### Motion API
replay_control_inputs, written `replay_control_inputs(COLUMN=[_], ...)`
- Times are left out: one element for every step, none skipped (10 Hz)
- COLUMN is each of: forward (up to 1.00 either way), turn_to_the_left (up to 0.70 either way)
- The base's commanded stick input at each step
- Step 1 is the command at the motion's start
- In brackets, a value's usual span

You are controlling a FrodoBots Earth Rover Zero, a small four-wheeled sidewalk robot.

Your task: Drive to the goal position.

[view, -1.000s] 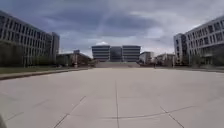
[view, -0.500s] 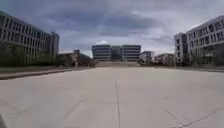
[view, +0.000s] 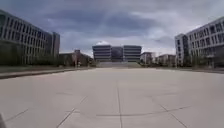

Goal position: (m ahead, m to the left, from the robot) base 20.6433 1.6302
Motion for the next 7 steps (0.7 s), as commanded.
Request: replay_control_inputs(forward=[0.70,0.70,0.70,0.70,0.70,0.70,0.70], turn_to_the_left=[0.00,0.00,0.00,0.00,0.00,0.00,0.00])
